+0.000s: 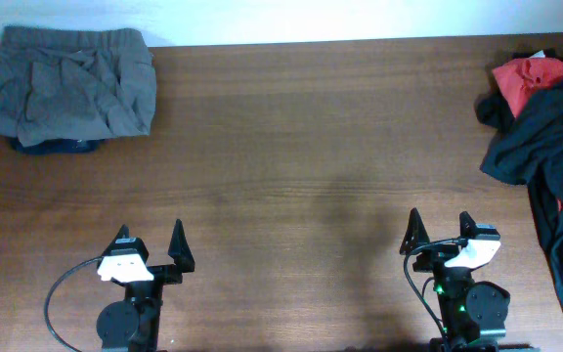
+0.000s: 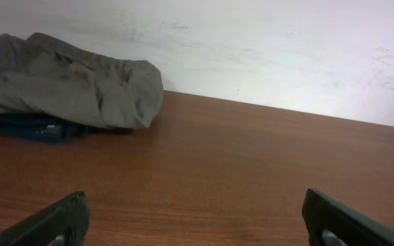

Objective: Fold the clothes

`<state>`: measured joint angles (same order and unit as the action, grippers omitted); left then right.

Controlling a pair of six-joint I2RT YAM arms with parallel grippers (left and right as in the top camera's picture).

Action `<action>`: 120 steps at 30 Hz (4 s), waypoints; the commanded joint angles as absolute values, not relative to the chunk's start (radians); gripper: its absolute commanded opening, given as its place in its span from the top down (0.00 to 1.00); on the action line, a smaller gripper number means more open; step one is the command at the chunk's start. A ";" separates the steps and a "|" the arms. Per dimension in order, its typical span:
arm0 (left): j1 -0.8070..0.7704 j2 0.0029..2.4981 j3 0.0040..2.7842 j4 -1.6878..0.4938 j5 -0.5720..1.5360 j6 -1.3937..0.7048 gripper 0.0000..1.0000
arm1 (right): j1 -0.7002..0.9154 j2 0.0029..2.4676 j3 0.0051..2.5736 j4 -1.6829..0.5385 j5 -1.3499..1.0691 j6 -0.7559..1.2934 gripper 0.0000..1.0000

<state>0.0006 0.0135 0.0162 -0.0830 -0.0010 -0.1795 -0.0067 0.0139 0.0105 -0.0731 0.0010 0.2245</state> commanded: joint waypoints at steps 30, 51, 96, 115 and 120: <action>0.005 0.005 0.009 -0.083 -0.007 -0.163 0.01 | -0.001 0.005 0.006 -0.078 -0.004 0.217 0.01; 0.005 0.005 0.009 -0.083 -0.008 -0.163 0.01 | -0.001 0.005 0.006 -0.078 -0.004 0.217 0.01; 0.005 0.005 0.009 -0.083 -0.008 -0.163 0.01 | -0.091 1.022 0.997 -0.337 0.371 -0.075 0.01; 0.005 0.005 0.009 -0.083 -0.008 -0.163 0.01 | -0.349 2.017 1.545 -0.582 0.442 -0.075 0.01; 0.005 0.005 0.009 -0.083 -0.008 -0.163 0.01 | -0.356 2.072 1.545 -0.509 0.446 -0.074 0.03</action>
